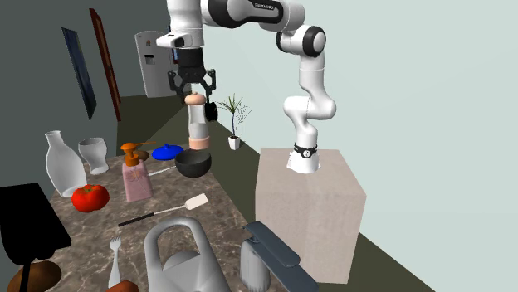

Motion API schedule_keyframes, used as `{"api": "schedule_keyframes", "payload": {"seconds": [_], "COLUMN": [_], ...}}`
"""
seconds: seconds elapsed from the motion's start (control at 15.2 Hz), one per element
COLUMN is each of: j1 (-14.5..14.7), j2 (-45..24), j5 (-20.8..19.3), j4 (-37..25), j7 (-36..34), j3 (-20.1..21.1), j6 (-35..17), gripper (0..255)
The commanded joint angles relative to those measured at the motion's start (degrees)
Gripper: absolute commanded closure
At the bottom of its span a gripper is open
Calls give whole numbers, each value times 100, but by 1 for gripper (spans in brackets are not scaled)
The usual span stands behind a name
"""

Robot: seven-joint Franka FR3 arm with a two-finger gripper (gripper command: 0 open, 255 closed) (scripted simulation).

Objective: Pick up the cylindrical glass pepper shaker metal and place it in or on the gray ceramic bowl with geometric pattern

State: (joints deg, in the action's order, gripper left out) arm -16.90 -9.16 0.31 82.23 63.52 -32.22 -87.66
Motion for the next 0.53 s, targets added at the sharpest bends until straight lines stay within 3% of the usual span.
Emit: {"api": "schedule_keyframes", "payload": {"seconds": [0.0, 0.46], "j1": [-103, -621], "j2": [154, 208], "j5": [-77, -96], "j4": [140, -16], "j7": [211, 1118], "j3": [-92, -479], "j6": [-16, 136], "gripper": [255, 255]}}
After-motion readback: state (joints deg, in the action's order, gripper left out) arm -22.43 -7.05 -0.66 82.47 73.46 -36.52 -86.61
